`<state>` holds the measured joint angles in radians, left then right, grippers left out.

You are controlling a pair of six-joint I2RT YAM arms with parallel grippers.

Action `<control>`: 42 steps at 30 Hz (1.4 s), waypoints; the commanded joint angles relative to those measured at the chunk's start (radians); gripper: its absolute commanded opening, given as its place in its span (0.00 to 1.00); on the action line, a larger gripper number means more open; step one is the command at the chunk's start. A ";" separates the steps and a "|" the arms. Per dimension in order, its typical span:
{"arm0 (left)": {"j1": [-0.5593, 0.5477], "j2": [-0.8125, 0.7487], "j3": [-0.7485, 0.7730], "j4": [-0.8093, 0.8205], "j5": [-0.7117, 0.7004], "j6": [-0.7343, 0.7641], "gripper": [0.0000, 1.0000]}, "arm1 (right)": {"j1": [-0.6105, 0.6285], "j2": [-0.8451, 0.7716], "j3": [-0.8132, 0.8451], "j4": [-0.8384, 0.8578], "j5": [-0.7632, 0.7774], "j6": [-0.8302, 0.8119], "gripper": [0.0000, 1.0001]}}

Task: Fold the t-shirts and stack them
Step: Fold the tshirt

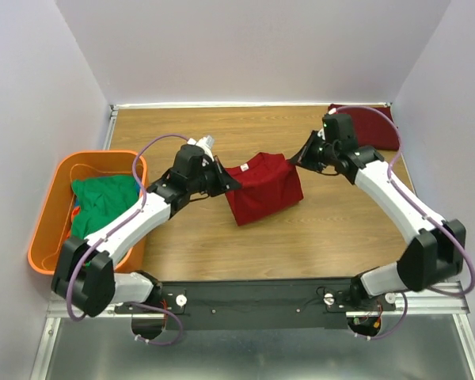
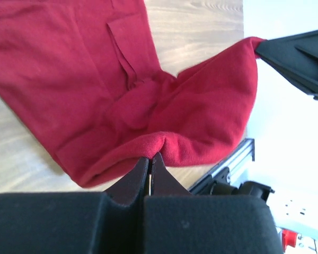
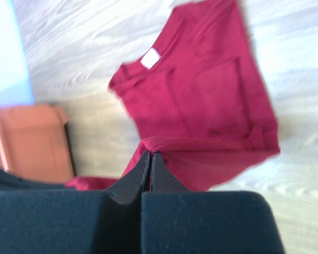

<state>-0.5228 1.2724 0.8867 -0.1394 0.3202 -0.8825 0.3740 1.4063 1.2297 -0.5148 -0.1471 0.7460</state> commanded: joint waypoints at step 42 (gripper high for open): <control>0.334 0.420 0.248 0.221 0.068 0.145 0.49 | -0.133 0.758 0.635 0.131 -0.176 -0.160 0.69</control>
<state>-0.2020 1.7485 1.0931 0.0608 0.3874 -0.7952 0.2527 2.2498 1.9148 -0.3927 -0.3149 0.6579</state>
